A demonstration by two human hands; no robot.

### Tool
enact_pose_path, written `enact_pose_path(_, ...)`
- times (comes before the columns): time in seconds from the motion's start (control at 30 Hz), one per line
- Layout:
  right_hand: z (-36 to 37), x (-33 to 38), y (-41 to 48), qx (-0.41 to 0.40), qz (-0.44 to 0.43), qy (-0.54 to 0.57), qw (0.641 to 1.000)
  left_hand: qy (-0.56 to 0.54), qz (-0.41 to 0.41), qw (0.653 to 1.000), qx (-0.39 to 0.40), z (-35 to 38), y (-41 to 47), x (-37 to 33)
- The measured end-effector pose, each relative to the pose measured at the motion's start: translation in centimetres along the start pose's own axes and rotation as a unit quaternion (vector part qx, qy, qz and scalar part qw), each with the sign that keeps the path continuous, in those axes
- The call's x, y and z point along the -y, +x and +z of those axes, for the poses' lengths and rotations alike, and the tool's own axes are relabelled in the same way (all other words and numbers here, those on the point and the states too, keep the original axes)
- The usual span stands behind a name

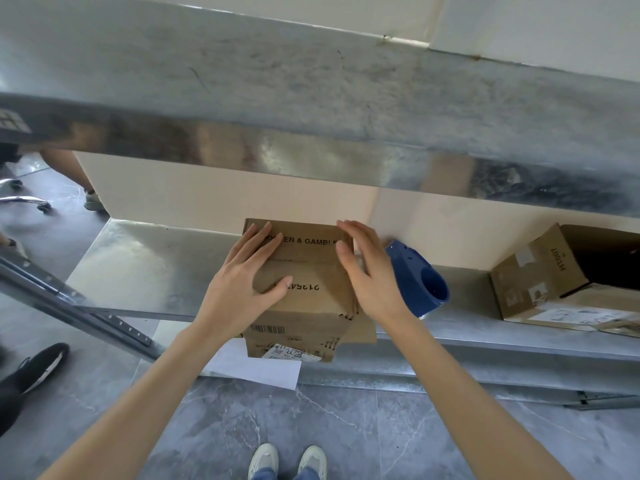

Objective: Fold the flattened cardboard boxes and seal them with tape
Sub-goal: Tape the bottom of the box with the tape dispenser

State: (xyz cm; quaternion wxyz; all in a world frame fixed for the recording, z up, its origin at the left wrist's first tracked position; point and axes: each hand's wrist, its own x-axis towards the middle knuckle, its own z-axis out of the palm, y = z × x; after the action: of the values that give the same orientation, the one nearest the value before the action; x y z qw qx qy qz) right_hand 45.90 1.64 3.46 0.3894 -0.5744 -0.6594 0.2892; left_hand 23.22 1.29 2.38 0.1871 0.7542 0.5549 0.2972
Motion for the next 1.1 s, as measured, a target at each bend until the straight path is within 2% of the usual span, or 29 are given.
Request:
enact_pose_path(0.1,1.3,1.0,-0.1,0.069,-0.012,-0.009,0.997,0.005,0.003,1.000,-0.002,0.0,-0.1,0.0)
enact_pose_path(0.17,1.4,0.9,-0.2,0.087,0.002,0.025,0.996,-0.001,0.007,1.000,-0.001,0.1,-0.1,0.2)
enact_pose_path(0.3,1.4,0.8,-0.4,0.078,0.025,0.134,0.988,-0.097,0.000,0.995,0.003,0.1,0.1,0.8)
enact_pose_path(0.4,1.5,1.0,-0.4,0.070,0.029,0.156,0.985,-0.183,-0.011,0.983,-0.002,0.2,0.0,1.0)
enact_pose_path(0.63,1.5,1.2,-0.6,0.052,0.091,0.191,0.976,-0.182,-0.006,0.983,0.004,0.0,-0.1,0.8)
enact_pose_path(0.7,1.3,1.3,-0.6,0.054,0.074,0.133,0.987,-0.115,0.018,0.993,0.008,-0.2,-0.3,0.7)
enact_pose_path(0.77,0.8,0.8,-0.6,0.064,-0.040,-0.034,0.997,-0.006,0.056,0.998,0.023,-0.4,-0.3,0.8)
enact_pose_path(0.83,0.4,0.6,-0.1,0.132,-0.157,-0.185,0.961,0.068,0.074,0.994,0.046,-0.7,-0.2,1.1)
enact_pose_path(0.93,0.0,0.6,0.8,0.238,-0.173,-0.274,0.915,0.111,0.103,0.986,0.063,-0.9,0.2,1.8)
enact_pose_path(1.1,-0.3,0.3,0.8,0.253,-0.190,-0.331,0.889,0.124,0.178,0.972,0.093,-1.4,0.5,2.8)
